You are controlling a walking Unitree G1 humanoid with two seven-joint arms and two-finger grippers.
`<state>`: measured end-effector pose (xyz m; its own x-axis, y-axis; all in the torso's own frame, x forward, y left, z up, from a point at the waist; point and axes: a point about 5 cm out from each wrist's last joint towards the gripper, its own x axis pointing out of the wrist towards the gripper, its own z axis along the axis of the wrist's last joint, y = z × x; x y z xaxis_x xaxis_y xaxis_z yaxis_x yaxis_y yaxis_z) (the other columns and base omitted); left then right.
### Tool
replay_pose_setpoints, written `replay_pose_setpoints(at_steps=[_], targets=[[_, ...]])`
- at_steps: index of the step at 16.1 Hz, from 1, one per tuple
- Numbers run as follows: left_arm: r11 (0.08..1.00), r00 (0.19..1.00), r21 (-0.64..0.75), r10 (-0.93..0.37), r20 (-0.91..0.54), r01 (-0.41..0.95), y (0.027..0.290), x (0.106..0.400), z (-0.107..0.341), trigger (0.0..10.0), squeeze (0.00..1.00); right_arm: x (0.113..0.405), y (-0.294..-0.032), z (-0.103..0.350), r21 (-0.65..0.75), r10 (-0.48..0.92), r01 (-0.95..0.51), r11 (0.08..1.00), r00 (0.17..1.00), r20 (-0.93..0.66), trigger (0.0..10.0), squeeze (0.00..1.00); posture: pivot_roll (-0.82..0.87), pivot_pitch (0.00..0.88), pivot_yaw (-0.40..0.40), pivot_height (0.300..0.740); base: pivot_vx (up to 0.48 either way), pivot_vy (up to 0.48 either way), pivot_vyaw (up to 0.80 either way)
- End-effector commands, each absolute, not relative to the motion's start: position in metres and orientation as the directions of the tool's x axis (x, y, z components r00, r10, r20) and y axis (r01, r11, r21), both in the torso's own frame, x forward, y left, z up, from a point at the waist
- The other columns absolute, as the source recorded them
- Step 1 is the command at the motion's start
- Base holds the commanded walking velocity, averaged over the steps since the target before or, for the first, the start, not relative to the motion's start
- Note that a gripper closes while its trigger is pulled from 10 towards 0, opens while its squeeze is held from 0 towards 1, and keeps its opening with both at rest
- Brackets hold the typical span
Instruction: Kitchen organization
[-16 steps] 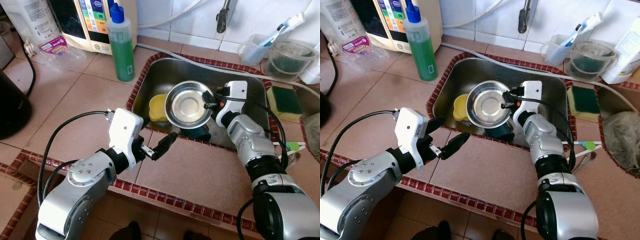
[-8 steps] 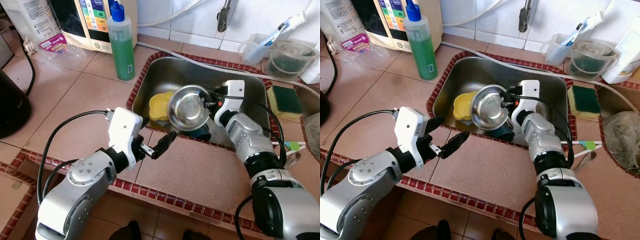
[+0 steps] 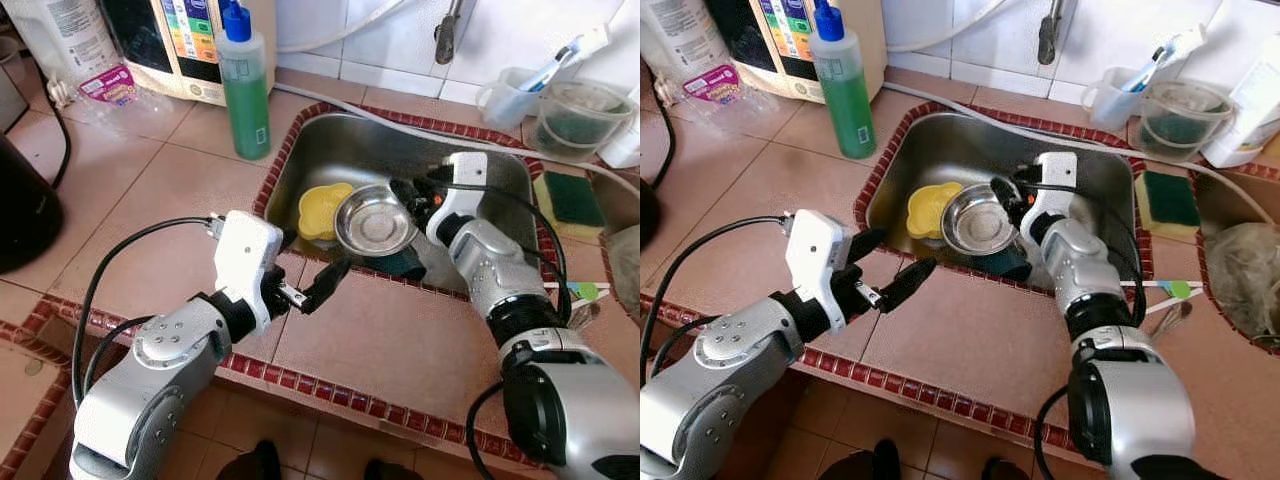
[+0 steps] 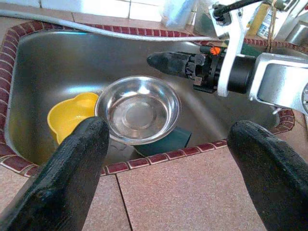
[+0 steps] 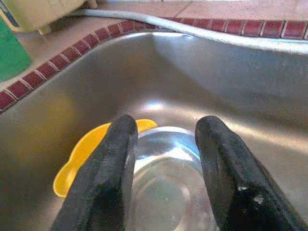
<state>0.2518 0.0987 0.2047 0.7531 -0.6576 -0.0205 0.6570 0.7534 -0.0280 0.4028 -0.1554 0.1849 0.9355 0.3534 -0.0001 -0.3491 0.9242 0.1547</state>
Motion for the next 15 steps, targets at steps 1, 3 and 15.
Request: replay_pose_setpoints(at_steps=[1,3,15], targets=[[0.755,0.755,-0.025,-0.655,-0.008,0.655,0.099,0.251,0.207,10.0,0.00,0.403,-0.156,0.186,0.156,0.360,-0.355,0.922,0.933,0.001,10.0,1.00,-0.02,0.227,-0.039,0.740,0.000,0.000,0.00],[0.760,0.760,-0.022,-0.650,-0.001,0.649,0.100,0.253,0.208,10.0,0.00,0.404,-0.155,0.190,0.145,0.366,-0.365,0.920,0.930,0.016,10.0,1.00,-0.02,0.215,-0.043,0.740,0.000,0.000,0.00],[0.874,0.873,0.115,-0.482,0.076,0.473,0.121,0.288,0.205,10.0,0.00,0.392,-0.155,0.219,0.097,0.326,-0.369,0.925,0.896,0.301,10.0,1.00,-0.04,0.065,-0.055,0.740,0.000,0.000,0.00]])
